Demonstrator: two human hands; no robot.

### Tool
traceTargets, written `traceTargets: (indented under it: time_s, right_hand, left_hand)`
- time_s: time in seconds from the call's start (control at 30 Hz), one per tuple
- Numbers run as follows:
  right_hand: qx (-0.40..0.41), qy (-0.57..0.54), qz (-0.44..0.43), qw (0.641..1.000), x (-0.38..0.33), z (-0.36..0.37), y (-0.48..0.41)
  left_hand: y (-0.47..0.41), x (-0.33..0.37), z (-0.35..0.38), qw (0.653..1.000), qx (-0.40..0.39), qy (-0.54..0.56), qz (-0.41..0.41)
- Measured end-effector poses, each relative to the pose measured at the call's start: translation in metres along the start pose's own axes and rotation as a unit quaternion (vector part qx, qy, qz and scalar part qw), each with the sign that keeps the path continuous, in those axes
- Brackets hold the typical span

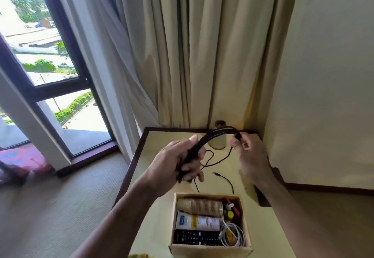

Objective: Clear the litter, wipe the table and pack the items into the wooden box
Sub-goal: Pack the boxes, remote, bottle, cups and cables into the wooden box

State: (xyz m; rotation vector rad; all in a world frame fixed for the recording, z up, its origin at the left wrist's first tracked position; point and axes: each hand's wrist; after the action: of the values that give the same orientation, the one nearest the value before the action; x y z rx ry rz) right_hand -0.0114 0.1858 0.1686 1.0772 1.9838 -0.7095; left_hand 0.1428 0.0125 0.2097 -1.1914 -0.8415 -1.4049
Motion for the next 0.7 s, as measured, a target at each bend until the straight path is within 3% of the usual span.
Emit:
traceTargets:
  time_s: [0.1,0.23,0.37,0.47,0.57,0.63,0.7]
  right_hand:
    - [-0.008,-0.083,0.021,0.996,-0.005,-0.008,-0.001]
    - [-0.094,-0.217,0.007,0.972,-0.019,0.012,0.016]
    - [-0.159,-0.197,0.014,0.967,-0.017,0.039,0.035]
    - [-0.222,-0.151,-0.018,0.963,-0.021,0.052,0.055]
    - [-0.188,-0.098,-0.069,0.975,-0.028,0.056,0.069]
    - [-0.165,-0.028,-0.124,0.978,-0.032,0.052,0.074]
    - [-0.141,0.05,-0.169,0.974,-0.036,0.041,0.076]
  left_hand:
    - [0.009,-0.002,-0.006,0.999,0.01,0.053,-0.006]
    - [0.002,0.003,0.002,0.948,0.084,0.292,0.095]
    - [-0.016,0.021,0.008,0.941,0.097,0.272,0.177]
    - [-0.027,0.028,0.003,0.969,0.086,0.141,0.183]
    - [-0.031,0.027,-0.002,0.973,0.105,-0.152,0.14]
    - [-0.029,0.024,-0.002,0.93,0.092,-0.346,0.083]
    - [-0.026,0.018,-0.003,0.86,0.036,-0.509,0.028]
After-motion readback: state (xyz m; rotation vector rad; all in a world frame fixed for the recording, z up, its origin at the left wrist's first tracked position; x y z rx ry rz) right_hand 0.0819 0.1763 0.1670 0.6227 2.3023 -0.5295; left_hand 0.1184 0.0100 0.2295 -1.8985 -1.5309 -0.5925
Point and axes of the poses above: each hand's wrist, its own y-axis away from the middle knuckle, its own z-axis out of the palm, x = y × z, and after that the axes turned 11 degrees about -x, right-handed
